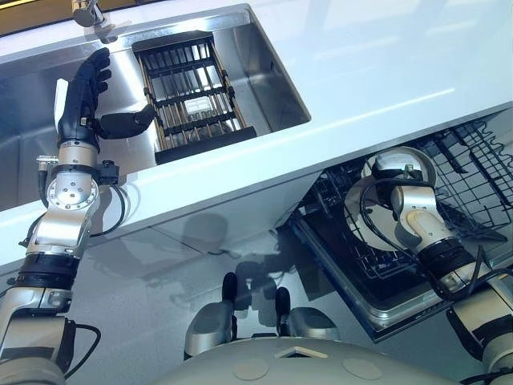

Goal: Pick up plates and place into dishwasher.

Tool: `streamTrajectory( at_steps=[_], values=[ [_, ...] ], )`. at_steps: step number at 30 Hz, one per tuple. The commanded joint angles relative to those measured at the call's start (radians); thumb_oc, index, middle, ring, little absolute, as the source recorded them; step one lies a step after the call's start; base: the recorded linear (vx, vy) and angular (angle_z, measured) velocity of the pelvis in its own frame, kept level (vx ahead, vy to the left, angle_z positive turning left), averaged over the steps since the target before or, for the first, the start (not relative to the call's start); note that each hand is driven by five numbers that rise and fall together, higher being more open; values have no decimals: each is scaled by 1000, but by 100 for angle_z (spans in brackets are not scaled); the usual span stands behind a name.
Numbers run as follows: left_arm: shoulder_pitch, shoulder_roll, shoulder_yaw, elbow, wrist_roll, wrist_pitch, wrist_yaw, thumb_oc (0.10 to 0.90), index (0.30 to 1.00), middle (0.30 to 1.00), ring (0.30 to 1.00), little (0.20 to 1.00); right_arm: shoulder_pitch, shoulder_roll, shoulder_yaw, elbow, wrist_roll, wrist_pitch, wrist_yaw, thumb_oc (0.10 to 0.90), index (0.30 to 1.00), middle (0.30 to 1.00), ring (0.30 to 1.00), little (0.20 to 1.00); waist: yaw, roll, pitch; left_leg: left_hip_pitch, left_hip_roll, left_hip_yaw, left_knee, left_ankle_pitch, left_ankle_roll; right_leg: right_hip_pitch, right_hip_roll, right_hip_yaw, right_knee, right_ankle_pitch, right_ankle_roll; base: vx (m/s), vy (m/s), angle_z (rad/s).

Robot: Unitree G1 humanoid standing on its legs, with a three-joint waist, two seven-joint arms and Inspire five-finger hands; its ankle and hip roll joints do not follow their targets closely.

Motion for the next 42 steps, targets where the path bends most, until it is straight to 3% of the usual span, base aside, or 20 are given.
streamTrajectory(
  at_steps=[1, 8, 11, 14, 29, 31, 33, 37, 39, 40, 42],
  values=[
    [-110, -5, -18, -68, -1, -79, 26, 800, 900, 900, 900, 900, -114, -14, 29, -100, 51, 45, -71, 800, 900, 900, 900, 900, 16, 34, -78, 33, -28, 49, 40, -126, 34, -134, 27, 35, 201, -67, 34, 0, 0, 0],
    [-95, -25, -16, -67, 10, -86, 21, 800, 900, 900, 900, 900, -77, 9, -5, -122, 173, 51, -153, 800, 900, 900, 900, 900, 15, 36, -76, 36, -27, 49, 41, -127, 33, -129, 28, 32, 198, -68, 32, 0, 0, 0],
    [-95, -26, -16, -69, 9, -80, 21, 800, 900, 900, 900, 900, -73, 2, -35, -150, 301, 37, -229, 800, 900, 900, 900, 900, 12, 35, -74, 38, -25, 51, 42, -127, 32, -127, 29, 32, 198, -67, 32, 0, 0, 0],
    [-85, -33, -15, -62, 17, -88, 19, 800, 900, 900, 900, 900, -80, -1, -102, -213, 495, 8, -384, 800, 900, 900, 900, 900, 8, 34, -68, 41, -24, 50, 45, -129, 32, -125, 33, 38, 202, -68, 29, 0, 0, 0],
    [-5, -45, 41, -103, 44, -90, 41, 800, 900, 900, 900, 900, 165, -28, -353, -364, 742, -114, -585, 800, 900, 900, 900, 900, -38, 40, -69, 52, -18, 75, 43, -138, 35, -130, 39, 61, 207, -70, 34, -4, -1, -1],
    [16, -44, 58, -109, 42, -94, 34, 800, 900, 900, 900, 900, 210, -24, -400, -379, 782, -167, -621, 800, 900, 900, 900, 900, -45, 43, -71, 54, -17, 81, 42, -140, 35, -131, 39, 64, 208, -72, 35, 0, 0, 0],
    [41, -51, 77, -117, 34, -97, 25, 800, 900, 900, 900, 900, 263, -8, -448, -404, 912, -266, -659, 800, 900, 900, 900, 900, -52, 46, -70, 49, -16, 89, 45, -136, 35, -137, 39, 67, 208, -63, 36, -23, -1, -7],
    [121, -98, 136, -130, 14, -142, 14, 800, 900, 900, 900, 900, 395, 106, -558, -432, 1092, -519, -749, 800, 900, 900, 900, 900, -69, 55, -77, 60, -15, 99, 34, -146, 40, -136, 38, 73, 207, -75, 42, -26, -11, -15],
    [165, -131, 177, -141, -13, -170, 18, 800, 900, 900, 900, 900, 451, 202, -610, -424, 1237, -690, -727, 800, 900, 900, 900, 900, -85, 65, -78, 57, -14, 111, 33, -142, 40, -143, 36, 74, 202, -65, 45, -31, -5, -10],
    [168, -132, 178, -142, -15, -171, 18, 800, 900, 900, 900, 900, 453, 205, -611, -423, 1251, -700, -731, 800, 900, 900, 900, 900, -86, 66, -81, 63, -15, 110, 29, -149, 41, -139, 35, 75, 201, -74, 46, -30, -4, -13],
    [195, -150, 213, -139, -57, -205, 1, 800, 900, 900, 900, 900, 490, 278, -649, -372, 1358, -784, -696, 800, 900, 900, 900, 900, -98, 72, -84, 66, -14, 121, 27, -153, 40, -140, 30, 72, 197, -76, 50, -10, -9, -14]
  ],
)
